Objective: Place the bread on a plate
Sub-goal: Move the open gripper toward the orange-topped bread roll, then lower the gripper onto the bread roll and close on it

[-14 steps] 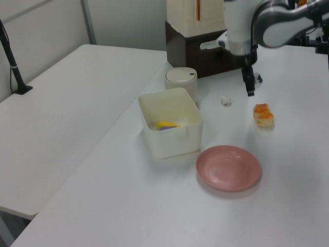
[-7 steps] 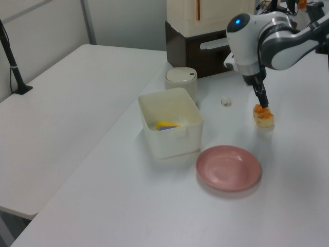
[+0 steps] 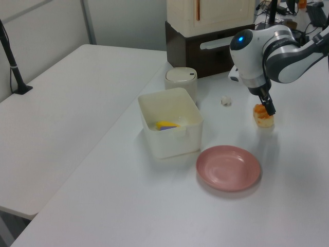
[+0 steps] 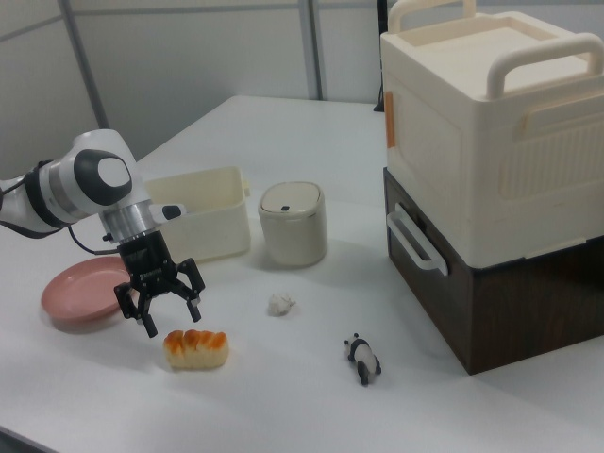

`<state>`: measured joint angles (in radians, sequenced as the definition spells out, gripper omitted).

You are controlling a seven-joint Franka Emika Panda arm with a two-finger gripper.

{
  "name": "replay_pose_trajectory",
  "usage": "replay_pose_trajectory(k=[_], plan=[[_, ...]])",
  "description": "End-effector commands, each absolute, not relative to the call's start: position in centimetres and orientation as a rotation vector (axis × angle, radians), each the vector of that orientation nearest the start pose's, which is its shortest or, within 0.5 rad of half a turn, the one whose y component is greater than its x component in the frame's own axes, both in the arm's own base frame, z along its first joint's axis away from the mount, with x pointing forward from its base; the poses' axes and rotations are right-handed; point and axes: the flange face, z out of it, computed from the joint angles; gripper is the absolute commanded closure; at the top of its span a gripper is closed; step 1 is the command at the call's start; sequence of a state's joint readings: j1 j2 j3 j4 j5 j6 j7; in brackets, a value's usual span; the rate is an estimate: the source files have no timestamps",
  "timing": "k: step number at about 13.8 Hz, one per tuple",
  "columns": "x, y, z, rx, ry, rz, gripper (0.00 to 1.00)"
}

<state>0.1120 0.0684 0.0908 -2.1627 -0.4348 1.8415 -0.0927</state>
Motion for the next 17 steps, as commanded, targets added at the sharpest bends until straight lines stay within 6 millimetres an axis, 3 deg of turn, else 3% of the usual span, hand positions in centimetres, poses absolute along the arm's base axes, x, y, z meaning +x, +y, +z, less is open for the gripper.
replay_pose_trajectory(k=[1, 6, 8, 11, 12, 14, 17], plan=[[49.7, 7.0, 31.9, -3.368, -0.94, 0.708, 0.11], [50.1, 6.9, 30.2, -3.37, -0.995, 0.76, 0.11], [50.2, 6.9, 30.2, -3.369, -0.997, 0.758, 0.23], [50.2, 6.9, 30.1, -3.363, -1.007, 0.764, 0.61], [50.3, 6.9, 30.1, -3.355, -1.026, 0.765, 0.78], [50.2, 6.9, 30.1, -3.327, -1.081, 0.779, 0.97], [50.7, 6.9, 30.8, -3.307, -1.129, 0.769, 1.0]])
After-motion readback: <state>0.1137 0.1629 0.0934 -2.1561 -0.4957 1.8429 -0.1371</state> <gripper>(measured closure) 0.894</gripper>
